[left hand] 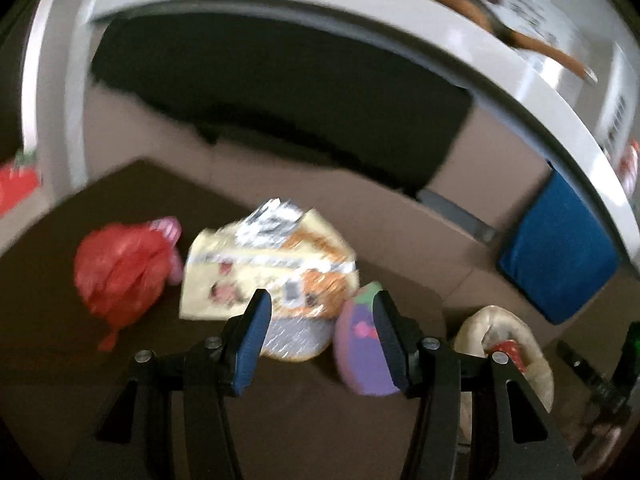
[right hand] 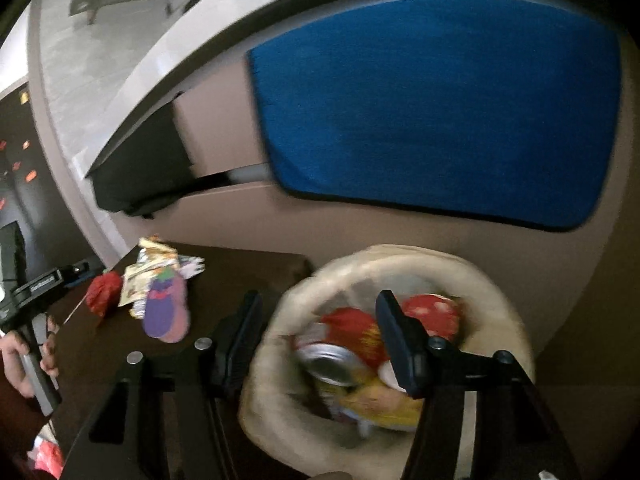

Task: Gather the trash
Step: 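Return the left gripper to the table and grasp the red plastic bag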

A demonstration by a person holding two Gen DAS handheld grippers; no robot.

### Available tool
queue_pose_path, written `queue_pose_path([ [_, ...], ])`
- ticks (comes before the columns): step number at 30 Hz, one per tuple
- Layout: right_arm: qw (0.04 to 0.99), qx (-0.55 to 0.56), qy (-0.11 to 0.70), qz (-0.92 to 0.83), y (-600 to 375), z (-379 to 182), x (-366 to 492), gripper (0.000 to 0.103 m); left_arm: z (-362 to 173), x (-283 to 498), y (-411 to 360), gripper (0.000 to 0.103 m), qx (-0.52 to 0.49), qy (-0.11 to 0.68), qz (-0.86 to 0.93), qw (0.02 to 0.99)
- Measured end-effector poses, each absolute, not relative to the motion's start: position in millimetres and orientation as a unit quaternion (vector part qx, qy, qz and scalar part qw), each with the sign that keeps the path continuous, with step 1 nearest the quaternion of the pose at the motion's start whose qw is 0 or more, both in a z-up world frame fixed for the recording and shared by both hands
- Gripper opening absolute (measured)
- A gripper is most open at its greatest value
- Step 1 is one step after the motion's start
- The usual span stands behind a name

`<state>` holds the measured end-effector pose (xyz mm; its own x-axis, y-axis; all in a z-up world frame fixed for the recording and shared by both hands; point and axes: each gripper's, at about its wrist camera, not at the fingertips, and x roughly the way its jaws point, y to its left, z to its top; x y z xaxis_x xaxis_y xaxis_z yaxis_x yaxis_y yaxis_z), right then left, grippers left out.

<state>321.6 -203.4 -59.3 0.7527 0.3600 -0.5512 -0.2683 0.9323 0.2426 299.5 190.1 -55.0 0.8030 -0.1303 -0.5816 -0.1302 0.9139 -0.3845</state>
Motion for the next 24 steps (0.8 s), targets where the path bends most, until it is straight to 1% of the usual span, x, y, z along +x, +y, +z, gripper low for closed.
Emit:
queue_pose_path([
  [3, 0.931, 0.065, 0.308, 0.183, -181.4, -59.7, 324.1, 0.055, -67.8, 297.6, 198.2, 0.054, -0.234, 0.330, -0.012, 0.914],
  [9, 0.923, 0.052, 0.323, 0.202, -155.6, -63.4, 325.8, 0.055, -78.6, 304.9, 200.8, 0.054, -0.211, 0.331, -0.040, 0.919],
  [12, 0.921, 0.048, 0.326, 0.208, -152.0, -66.7, 320.8, 0.055, -76.6, 300.7, 234.9, 0.054, -0.225, 0.322, -0.032, 0.919],
  [16, 0.918, 0.027, 0.335, 0.211, -140.2, -75.6, 320.4, 0.055, -72.4, 288.7, 289.2, 0.054, -0.205, 0.290, 0.052, 0.933],
  [19, 0.913, 0.021, 0.341, 0.221, -126.4, -80.1, 325.1, 0.055, -79.3, 288.2, 327.5, 0.054, -0.246, 0.281, 0.093, 0.923],
  [22, 0.908, 0.019, 0.345, 0.236, -108.2, -82.5, 328.8, 0.055, -92.9, 300.4, 357.2, 0.055, -0.307, 0.285, 0.083, 0.904],
  [24, 0.905, 0.012, 0.348, 0.245, -95.8, -83.9, 329.8, 0.055, -100.1, 312.7, 364.0, 0.055, -0.298, 0.307, 0.077, 0.901],
])
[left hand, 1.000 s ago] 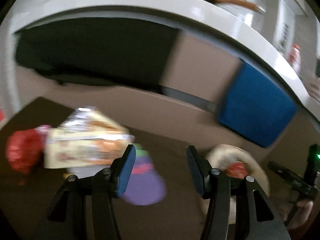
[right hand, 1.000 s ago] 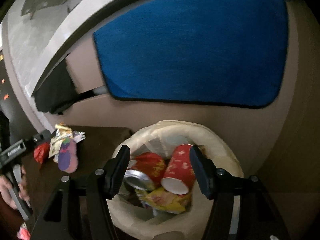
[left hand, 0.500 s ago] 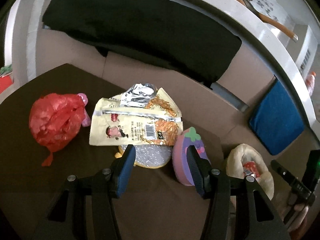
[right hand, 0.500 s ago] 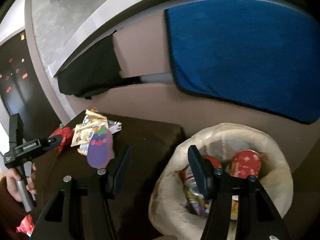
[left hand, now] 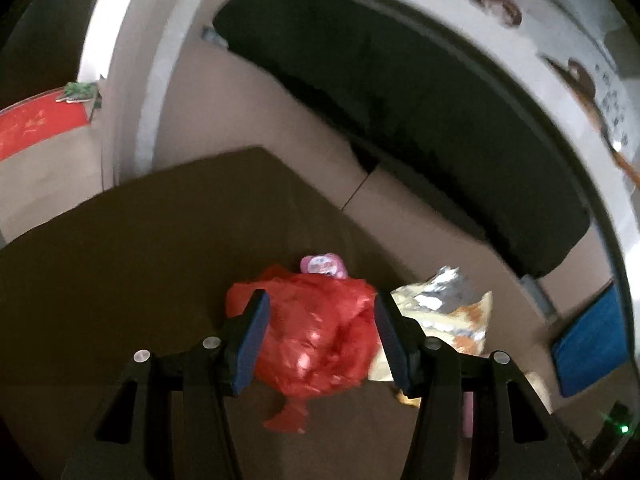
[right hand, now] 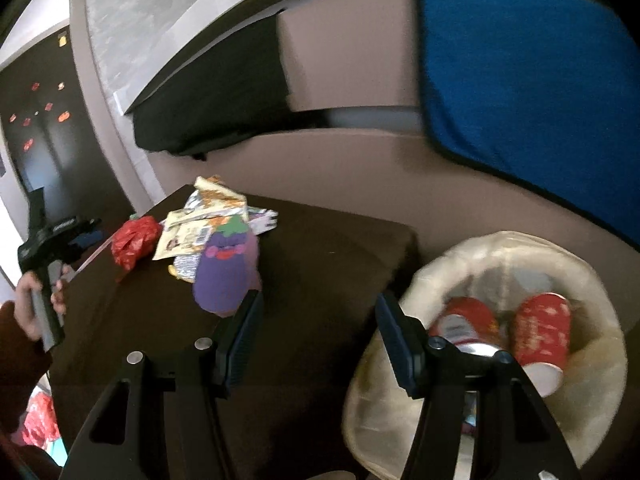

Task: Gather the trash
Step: 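Return the left gripper to the table and grasp the red plastic bag, then grasp the pink Kleenex tissue pack with the right gripper while the left holds the red bag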

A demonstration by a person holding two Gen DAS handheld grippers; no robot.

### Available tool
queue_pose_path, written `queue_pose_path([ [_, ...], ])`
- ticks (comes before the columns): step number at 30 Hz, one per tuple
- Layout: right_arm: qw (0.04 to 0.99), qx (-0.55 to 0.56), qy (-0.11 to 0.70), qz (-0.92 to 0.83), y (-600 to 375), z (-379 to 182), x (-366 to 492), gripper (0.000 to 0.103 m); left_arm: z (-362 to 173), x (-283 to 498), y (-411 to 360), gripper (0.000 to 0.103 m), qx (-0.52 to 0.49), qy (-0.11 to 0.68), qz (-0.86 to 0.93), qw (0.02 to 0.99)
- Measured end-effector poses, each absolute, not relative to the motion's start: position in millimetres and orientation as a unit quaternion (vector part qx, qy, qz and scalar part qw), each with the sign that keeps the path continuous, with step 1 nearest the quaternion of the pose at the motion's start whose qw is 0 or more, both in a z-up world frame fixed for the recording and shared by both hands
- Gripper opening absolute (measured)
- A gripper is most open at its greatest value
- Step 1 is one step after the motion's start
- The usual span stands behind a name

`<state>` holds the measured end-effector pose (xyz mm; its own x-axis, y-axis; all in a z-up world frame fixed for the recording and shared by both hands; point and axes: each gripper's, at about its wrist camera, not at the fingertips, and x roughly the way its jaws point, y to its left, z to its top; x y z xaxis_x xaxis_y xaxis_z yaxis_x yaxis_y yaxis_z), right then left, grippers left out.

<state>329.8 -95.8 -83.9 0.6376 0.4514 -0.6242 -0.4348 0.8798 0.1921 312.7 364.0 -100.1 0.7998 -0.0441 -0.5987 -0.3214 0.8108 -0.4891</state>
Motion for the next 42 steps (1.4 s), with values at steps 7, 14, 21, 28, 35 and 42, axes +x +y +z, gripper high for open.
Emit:
queue_pose_path([
  [7, 0.897, -0.017, 0.360, 0.257, -72.1, -89.4, 325.2, 0.055, -125.9, 328.8, 363.9, 0.062, -0.259, 0.370, 0.054, 0.890],
  [14, 0.892, -0.013, 0.366, 0.265, -54.1, -88.7, 327.6, 0.055, -140.0, 325.8, 356.4, 0.059, -0.277, 0.393, 0.070, 0.874],
  [21, 0.894, -0.080, 0.342, 0.277, -18.5, -81.3, 312.0, 0.055, -107.5, 274.0, 347.8, 0.054, -0.278, 0.332, 0.073, 0.898],
  [28, 0.886, -0.073, 0.358, 0.285, 21.5, -91.1, 336.4, 0.055, -92.2, 227.3, 320.9, 0.055, -0.241, 0.321, 0.084, 0.912],
  [35, 0.888, -0.079, 0.374, 0.255, 39.3, -114.2, 355.2, 0.056, -88.3, 214.7, 308.9, 0.055, -0.228, 0.319, 0.065, 0.918],
  [42, 0.884, -0.092, 0.383, 0.253, 44.3, -128.5, 367.8, 0.059, -85.8, 215.5, 296.6, 0.055, -0.203, 0.307, 0.068, 0.927],
])
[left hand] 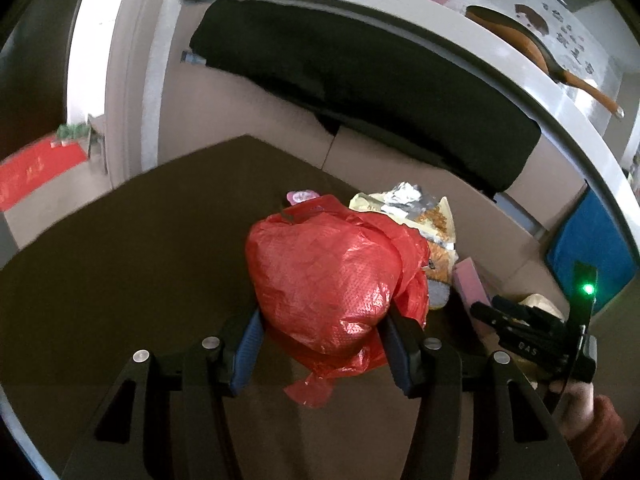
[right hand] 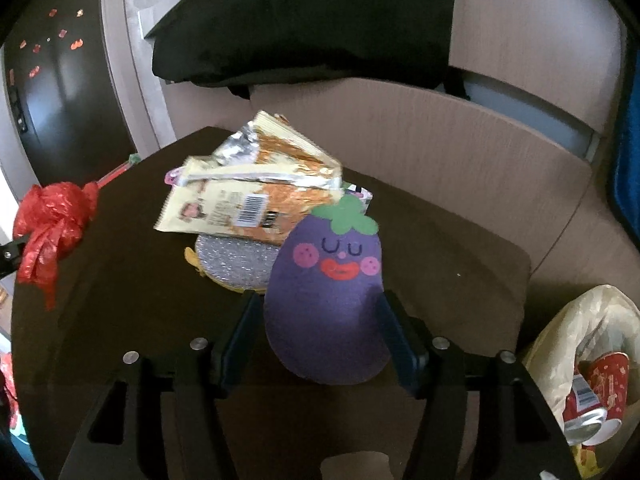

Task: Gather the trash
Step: 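Grasp the pink Kleenex tissue pack with the right gripper while the left holds the red bag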

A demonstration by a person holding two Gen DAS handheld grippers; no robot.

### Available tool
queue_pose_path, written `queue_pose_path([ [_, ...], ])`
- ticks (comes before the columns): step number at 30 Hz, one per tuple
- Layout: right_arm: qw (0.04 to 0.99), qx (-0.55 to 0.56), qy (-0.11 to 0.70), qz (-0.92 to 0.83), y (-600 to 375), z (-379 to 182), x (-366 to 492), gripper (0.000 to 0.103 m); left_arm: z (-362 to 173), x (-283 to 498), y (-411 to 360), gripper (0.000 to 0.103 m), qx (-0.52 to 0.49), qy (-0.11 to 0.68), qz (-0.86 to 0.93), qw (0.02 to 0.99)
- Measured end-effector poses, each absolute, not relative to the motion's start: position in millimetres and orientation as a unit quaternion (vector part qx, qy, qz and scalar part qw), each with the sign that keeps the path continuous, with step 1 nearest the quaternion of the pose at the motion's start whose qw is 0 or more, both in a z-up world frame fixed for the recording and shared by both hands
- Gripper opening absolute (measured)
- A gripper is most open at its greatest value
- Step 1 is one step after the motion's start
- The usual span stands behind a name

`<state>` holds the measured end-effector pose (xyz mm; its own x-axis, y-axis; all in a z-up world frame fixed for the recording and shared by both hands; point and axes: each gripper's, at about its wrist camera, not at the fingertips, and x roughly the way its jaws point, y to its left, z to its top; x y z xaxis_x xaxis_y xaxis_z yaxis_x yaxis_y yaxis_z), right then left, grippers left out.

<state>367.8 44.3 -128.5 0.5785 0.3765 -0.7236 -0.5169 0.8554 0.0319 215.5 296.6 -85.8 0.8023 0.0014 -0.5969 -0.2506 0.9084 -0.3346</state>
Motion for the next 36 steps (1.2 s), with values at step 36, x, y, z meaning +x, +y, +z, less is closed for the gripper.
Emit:
queue_pose_path([
  [36, 0.773, -0.130, 0.485, 0.387, 124.1, -130.9, 527.7, 0.053, -87.9, 203.1, 352.4, 0.055, -0.243, 0.287, 0.100, 0.921],
])
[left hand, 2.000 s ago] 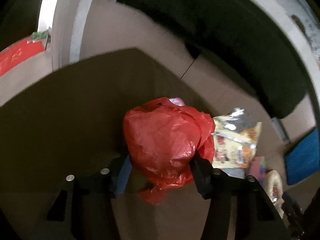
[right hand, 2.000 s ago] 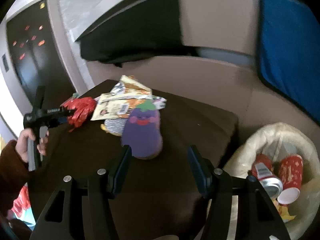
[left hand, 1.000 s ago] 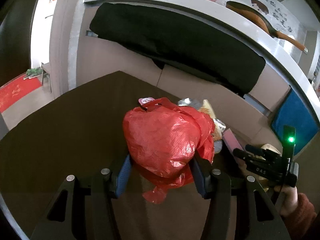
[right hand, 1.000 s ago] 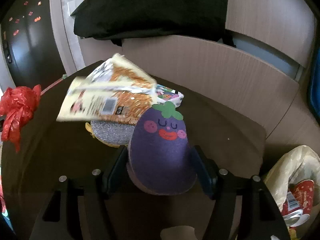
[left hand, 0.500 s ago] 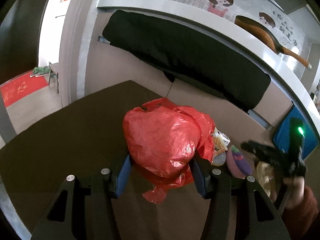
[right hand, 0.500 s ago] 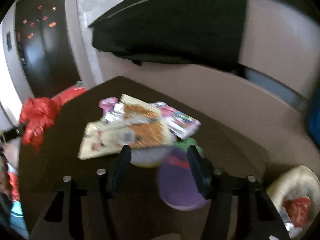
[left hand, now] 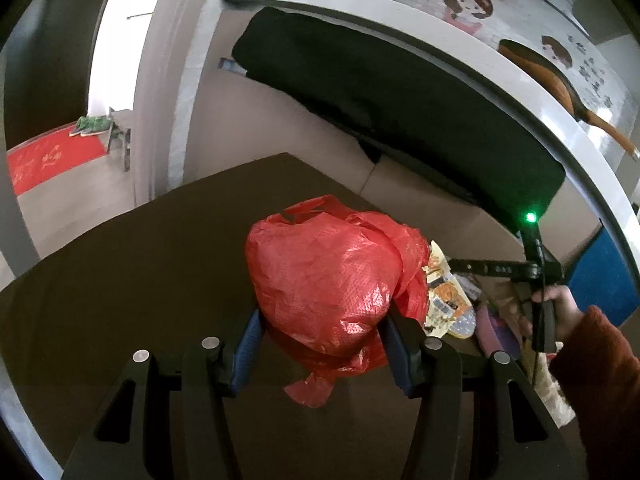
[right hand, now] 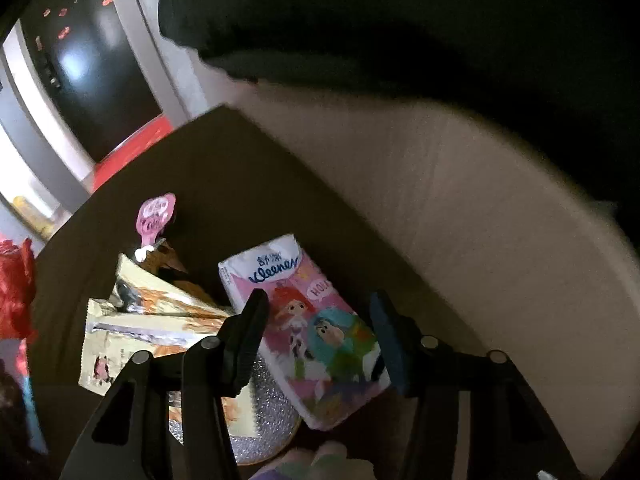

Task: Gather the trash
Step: 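Grasp the pink Kleenex tissue pack with the right gripper while the left holds the red bag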

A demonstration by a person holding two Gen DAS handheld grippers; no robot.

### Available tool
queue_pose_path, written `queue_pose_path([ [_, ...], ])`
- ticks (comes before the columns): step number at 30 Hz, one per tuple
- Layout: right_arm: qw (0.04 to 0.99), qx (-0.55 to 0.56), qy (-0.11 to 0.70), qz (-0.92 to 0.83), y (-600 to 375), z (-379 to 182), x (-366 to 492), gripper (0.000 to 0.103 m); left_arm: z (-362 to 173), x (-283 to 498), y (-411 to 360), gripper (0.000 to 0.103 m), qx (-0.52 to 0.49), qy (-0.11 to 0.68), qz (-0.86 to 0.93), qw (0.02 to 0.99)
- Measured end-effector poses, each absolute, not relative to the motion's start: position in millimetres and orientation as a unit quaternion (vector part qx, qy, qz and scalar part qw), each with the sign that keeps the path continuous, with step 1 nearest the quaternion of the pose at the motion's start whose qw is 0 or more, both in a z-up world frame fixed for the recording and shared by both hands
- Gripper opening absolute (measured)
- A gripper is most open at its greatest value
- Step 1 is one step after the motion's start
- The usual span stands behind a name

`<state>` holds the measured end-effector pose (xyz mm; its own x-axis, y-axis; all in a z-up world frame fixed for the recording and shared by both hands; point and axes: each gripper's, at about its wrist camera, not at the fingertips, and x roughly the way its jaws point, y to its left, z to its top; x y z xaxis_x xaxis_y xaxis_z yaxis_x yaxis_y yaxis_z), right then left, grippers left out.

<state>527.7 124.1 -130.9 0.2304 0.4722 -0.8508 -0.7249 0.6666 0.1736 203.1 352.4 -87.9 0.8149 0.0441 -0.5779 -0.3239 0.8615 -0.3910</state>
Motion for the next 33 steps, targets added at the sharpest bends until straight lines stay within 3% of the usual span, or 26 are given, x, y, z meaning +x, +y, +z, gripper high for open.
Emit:
queue_pose_path([
  [3, 0.756, -0.135, 0.490, 0.412, 119.9, -135.3, 516.5, 0.061, -90.8, 206.5, 354.8, 0.055, -0.249, 0.287, 0.102, 0.920],
  [7, 0.757, -0.212, 0.461, 0.412, 129.8, -142.3, 493.7, 0.061, -91.7, 212.9, 349.1, 0.055, -0.246, 0.288, 0.095, 0.920],
  [13, 0.803, -0.137, 0.435, 0.384, 110.2, -116.3, 481.2, 0.040, -84.3, 216.0, 335.6, 0.055, -0.223, 0.287, 0.089, 0.927],
  [17, 0.830, -0.121, 0.401, 0.370, 85.8, -88.1, 450.6, 0.036, -70.2, 215.8, 319.9, 0.055, -0.208, 0.275, 0.081, 0.935],
  [24, 0.858, -0.139, 0.358, 0.340, 44.1, -48.5, 376.3, 0.035, -50.6, 207.2, 294.1, 0.055, -0.192, 0.260, 0.063, 0.944],
  [27, 0.872, -0.171, 0.348, 0.299, 29.7, -59.5, 355.3, 0.035, -51.0, 204.3, 283.8, 0.055, -0.191, 0.268, 0.053, 0.943],
  [31, 0.865, -0.131, 0.380, 0.300, 5.9, -84.1, 355.9, 0.035, -53.2, 201.3, 267.4, 0.055, -0.187, 0.283, 0.041, 0.940],
  [33, 0.859, -0.132, 0.382, 0.316, 4.9, -93.9, 352.5, 0.040, -51.8, 199.5, 261.3, 0.055, -0.177, 0.286, 0.039, 0.941],
])
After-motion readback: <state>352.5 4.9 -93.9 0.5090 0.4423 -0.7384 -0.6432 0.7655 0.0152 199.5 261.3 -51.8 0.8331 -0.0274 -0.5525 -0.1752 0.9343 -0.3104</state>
